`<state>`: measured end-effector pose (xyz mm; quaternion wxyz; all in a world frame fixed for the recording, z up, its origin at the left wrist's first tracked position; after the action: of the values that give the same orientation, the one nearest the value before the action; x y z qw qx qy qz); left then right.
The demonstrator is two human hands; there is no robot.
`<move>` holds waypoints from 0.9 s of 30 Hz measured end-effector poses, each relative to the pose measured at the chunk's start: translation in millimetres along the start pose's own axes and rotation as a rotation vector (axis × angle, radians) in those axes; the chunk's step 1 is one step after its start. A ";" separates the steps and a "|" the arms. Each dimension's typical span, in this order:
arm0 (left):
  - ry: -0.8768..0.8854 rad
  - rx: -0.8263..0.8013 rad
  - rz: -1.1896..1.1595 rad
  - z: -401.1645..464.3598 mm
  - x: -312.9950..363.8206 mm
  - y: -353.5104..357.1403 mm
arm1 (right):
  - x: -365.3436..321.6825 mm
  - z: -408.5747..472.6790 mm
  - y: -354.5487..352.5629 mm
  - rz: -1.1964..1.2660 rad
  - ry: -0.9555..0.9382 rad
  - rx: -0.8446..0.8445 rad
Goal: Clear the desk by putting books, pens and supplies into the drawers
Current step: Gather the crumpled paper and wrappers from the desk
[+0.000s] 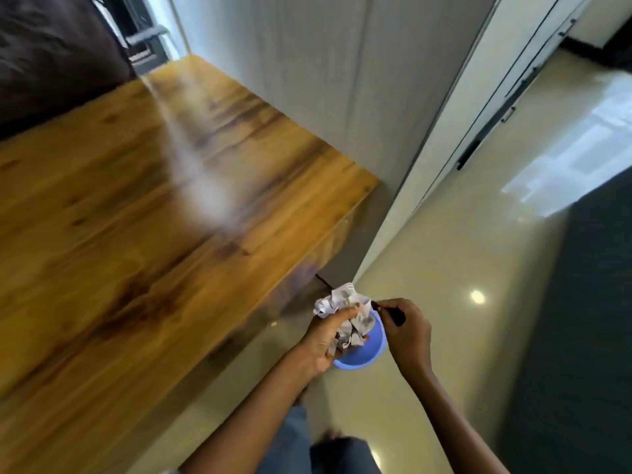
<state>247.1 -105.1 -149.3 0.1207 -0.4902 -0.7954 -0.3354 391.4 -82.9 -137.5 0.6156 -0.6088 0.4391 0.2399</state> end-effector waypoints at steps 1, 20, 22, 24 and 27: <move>-0.046 0.049 0.025 15.8 -13.4 2.0 | 19.7 8.0 -0.9 0.021 0.074 -0.007; -0.242 0.470 0.140 236.8 -166.3 -20.4 | 282.1 105.9 106.1 0.068 0.889 -0.465; -0.278 0.475 0.145 249.7 -172.3 -27.5 | 291.3 109.7 117.7 0.084 0.948 -0.515; -0.307 0.480 0.169 259.0 -178.0 -36.5 | 296.4 112.8 128.4 0.113 1.002 -0.564; -0.333 0.462 0.210 275.6 -187.2 -50.2 | 305.6 116.8 143.3 0.150 1.079 -0.608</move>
<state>333.4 -71.1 -473.1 0.1309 -0.5775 -0.8045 -0.0460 454.1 -23.2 -484.0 0.0877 -0.7598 0.6418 0.0556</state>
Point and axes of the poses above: each hand's wrist, its own z-axis towards the middle knuckle, its own y-axis out of the palm, x = y × z, the point moved 4 cm from there along z, towards the middle knuckle, and after that the axes turned 3 degrees about y, right-handed, at the moved point
